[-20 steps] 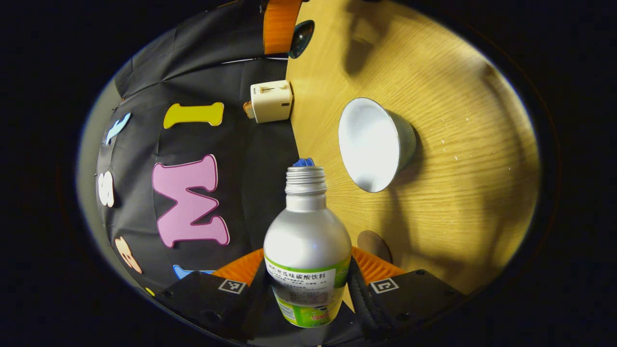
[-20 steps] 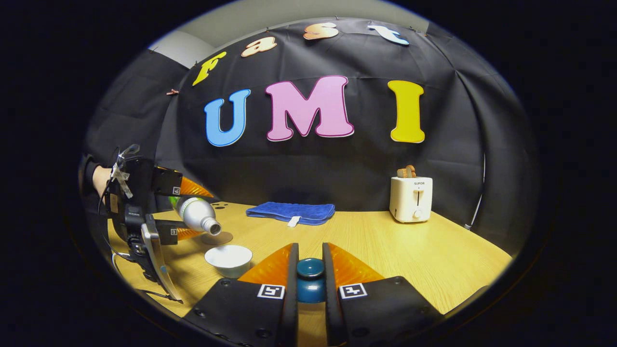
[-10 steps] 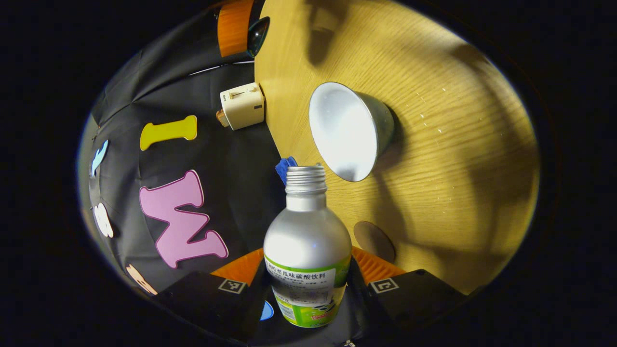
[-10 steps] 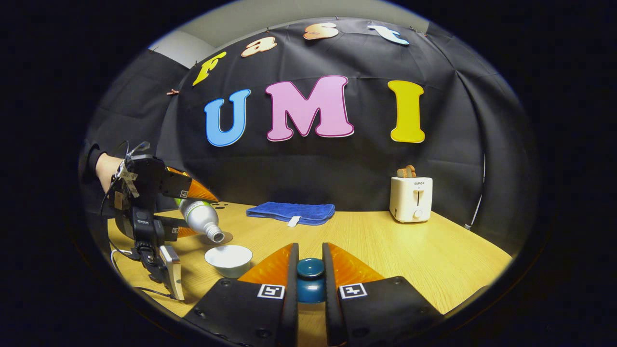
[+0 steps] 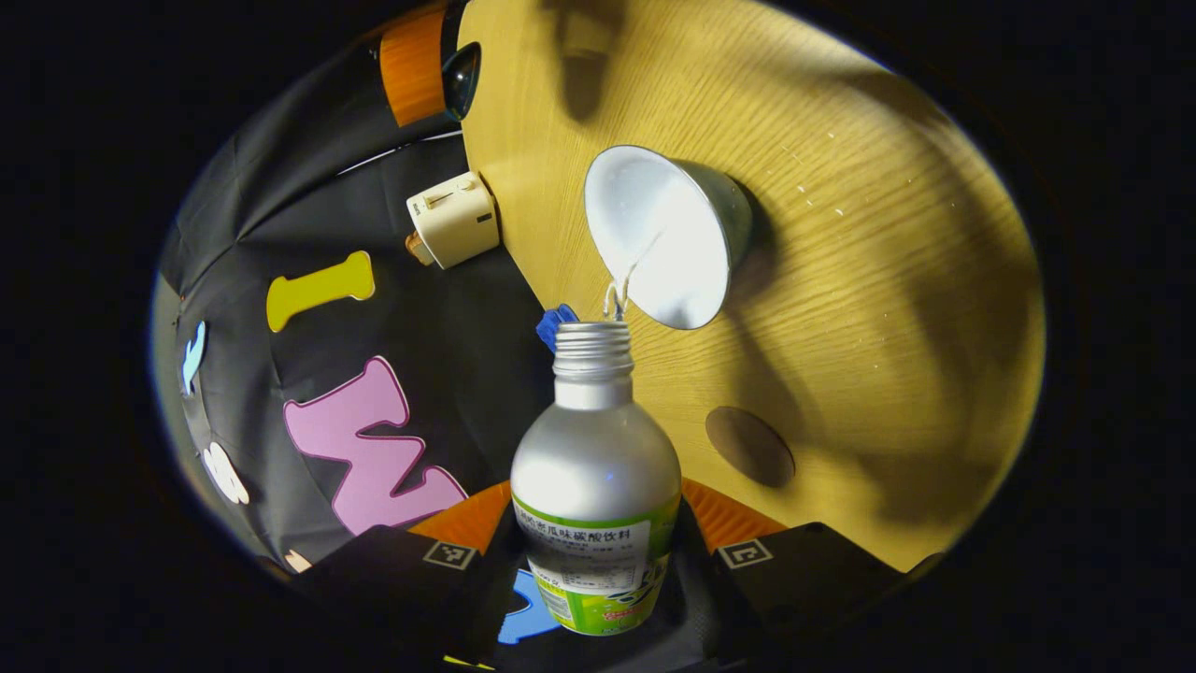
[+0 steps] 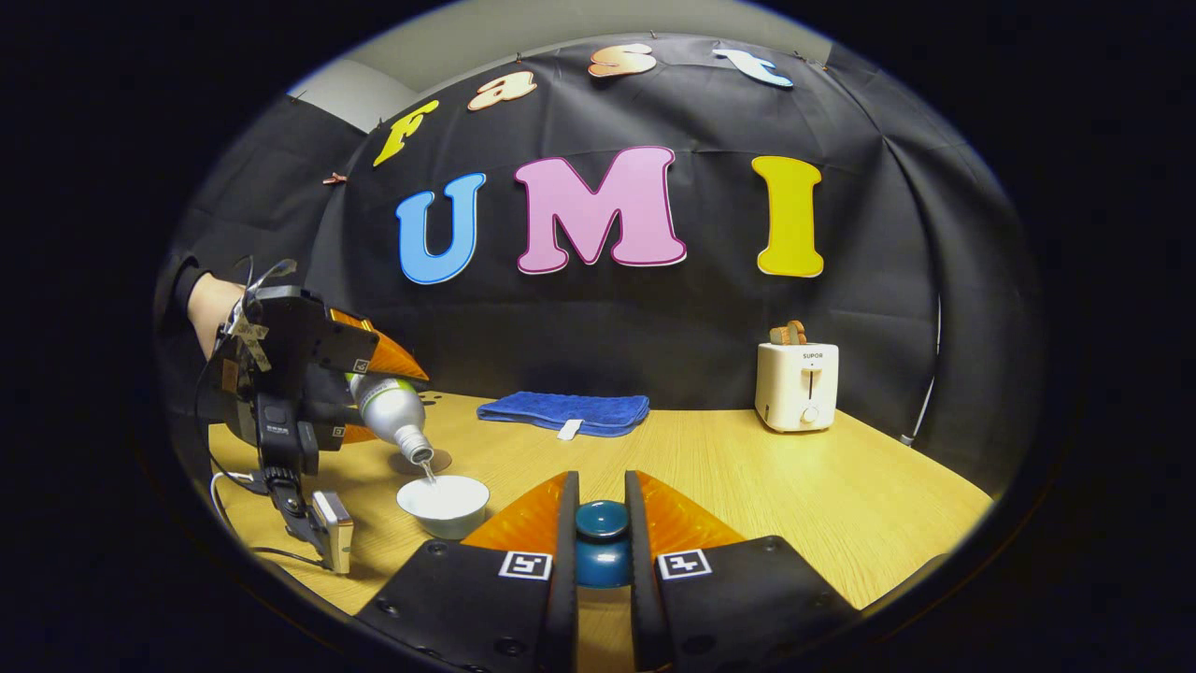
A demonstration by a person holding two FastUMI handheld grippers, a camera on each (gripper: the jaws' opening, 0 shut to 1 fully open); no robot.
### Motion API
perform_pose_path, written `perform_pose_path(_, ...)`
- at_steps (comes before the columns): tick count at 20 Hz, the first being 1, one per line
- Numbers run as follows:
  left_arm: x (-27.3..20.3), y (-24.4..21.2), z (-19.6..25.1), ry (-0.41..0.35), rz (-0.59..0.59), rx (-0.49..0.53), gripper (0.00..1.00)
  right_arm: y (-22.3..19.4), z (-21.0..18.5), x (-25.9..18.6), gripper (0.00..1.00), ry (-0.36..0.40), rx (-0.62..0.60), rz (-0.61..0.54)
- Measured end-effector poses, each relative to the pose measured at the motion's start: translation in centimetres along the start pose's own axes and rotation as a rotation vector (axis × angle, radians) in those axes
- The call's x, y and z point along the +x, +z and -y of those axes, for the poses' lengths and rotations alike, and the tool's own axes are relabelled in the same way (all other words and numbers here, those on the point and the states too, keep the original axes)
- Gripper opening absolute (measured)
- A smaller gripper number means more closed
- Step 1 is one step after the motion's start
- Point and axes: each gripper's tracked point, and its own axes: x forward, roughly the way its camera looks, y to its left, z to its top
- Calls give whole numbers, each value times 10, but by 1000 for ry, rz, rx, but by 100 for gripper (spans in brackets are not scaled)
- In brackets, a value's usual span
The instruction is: Open the teacup lid with one hand, grasp the water bottle and pour water into the teacup with the other hand; after pouring, place the water bottle on the coaster and then close the teacup lid.
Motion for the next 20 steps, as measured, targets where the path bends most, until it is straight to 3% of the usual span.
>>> perform_pose_path(12,-5,-10,-25,-17,-10,232,78,0,0,0,26,0,0,0)
perform_pose_path(20,-8,-12,-36,-31,-16,323,79,0,0,0,26,0,0,0)
